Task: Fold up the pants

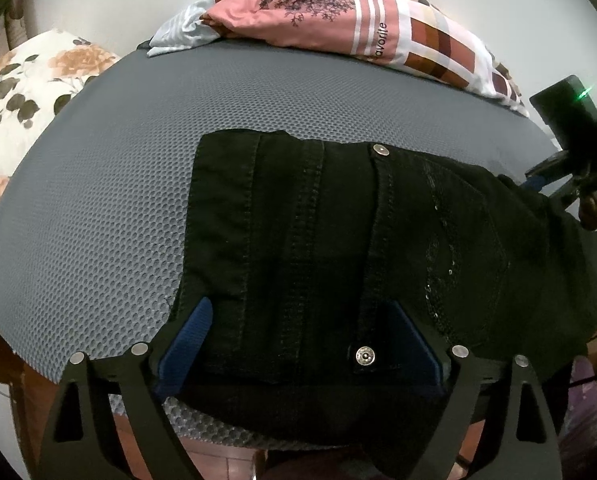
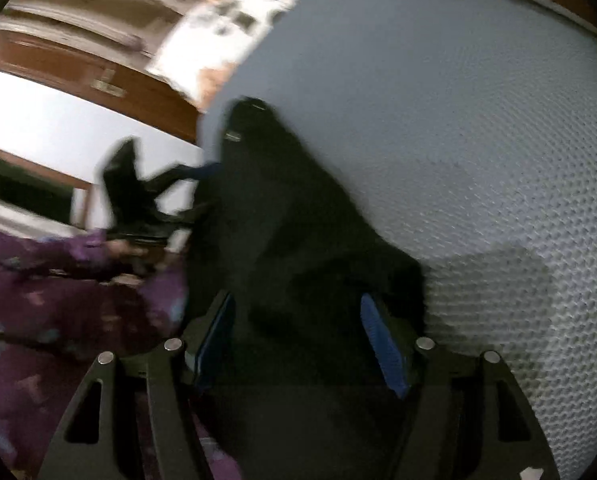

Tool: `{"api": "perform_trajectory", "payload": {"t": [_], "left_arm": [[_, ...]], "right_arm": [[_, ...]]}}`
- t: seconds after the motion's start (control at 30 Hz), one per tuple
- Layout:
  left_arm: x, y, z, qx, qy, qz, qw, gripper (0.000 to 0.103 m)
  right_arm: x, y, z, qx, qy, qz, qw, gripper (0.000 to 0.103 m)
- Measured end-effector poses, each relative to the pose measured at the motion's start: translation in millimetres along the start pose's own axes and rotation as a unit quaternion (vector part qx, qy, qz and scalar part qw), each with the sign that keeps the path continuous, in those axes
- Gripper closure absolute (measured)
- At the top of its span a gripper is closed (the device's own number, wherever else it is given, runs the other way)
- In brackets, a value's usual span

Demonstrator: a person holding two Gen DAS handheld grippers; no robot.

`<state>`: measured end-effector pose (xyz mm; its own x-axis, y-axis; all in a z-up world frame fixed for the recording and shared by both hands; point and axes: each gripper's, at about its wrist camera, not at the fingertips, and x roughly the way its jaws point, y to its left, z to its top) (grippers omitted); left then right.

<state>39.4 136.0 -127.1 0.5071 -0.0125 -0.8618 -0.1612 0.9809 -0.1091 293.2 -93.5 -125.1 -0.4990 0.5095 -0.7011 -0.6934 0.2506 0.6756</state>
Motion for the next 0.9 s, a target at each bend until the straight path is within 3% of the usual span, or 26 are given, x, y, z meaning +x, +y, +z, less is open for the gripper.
{"api": "perform_trajectory", "payload": {"t": [0.07, 0.27, 0.43, 0.53, 0.6, 0.7, 0.9], "left_arm": [[-0.1, 0.2, -0.3, 0.002, -0.001, -0.001, 1.0, 0.013], [0.9, -1.4, -1.4, 0.003, -0.003, 0.001, 1.0, 0.012], [0.8, -1.9, -3.1, 0.007, -0.008, 0.001, 0.9999, 0.012], [0.8, -1.0, -2.4, 0.005, -0.007, -0.001, 1.0, 0.011], [1.2, -1.8, -3.2, 0.008, -0.007, -0.001, 0.9999, 0.01], [2.7, -4.9, -3.4, 0.014, -0.009, 0.004, 0.9999, 0.009], [3.7, -7.3, -3.7, 0.017, -0.01, 0.008, 0.9998, 0.007]], "right_arm": [[0.4, 1.3, -0.8, 0.004, -0.004, 0.011, 1.0, 0.031], [4.7, 4.9, -2.3, 0.037, -0.04, 0.06, 0.997, 0.03], [-27.1, 10.7, -18.2, 0.038, -0.161, 0.108, 0.98, 0.034], [-37.7, 14.5, -34.5, 0.026, -0.167, 0.044, 0.985, 0.033], [-40.6, -3.9, -53.4, 0.067, -0.16, 0.02, 0.985, 0.036], [-55.5, -16.8, -76.3, 0.094, -0.181, -0.009, 0.979, 0.036], [-63.5, 5.2, -66.1, 0.045, -0.186, -0.043, 0.981, 0.034]]}}
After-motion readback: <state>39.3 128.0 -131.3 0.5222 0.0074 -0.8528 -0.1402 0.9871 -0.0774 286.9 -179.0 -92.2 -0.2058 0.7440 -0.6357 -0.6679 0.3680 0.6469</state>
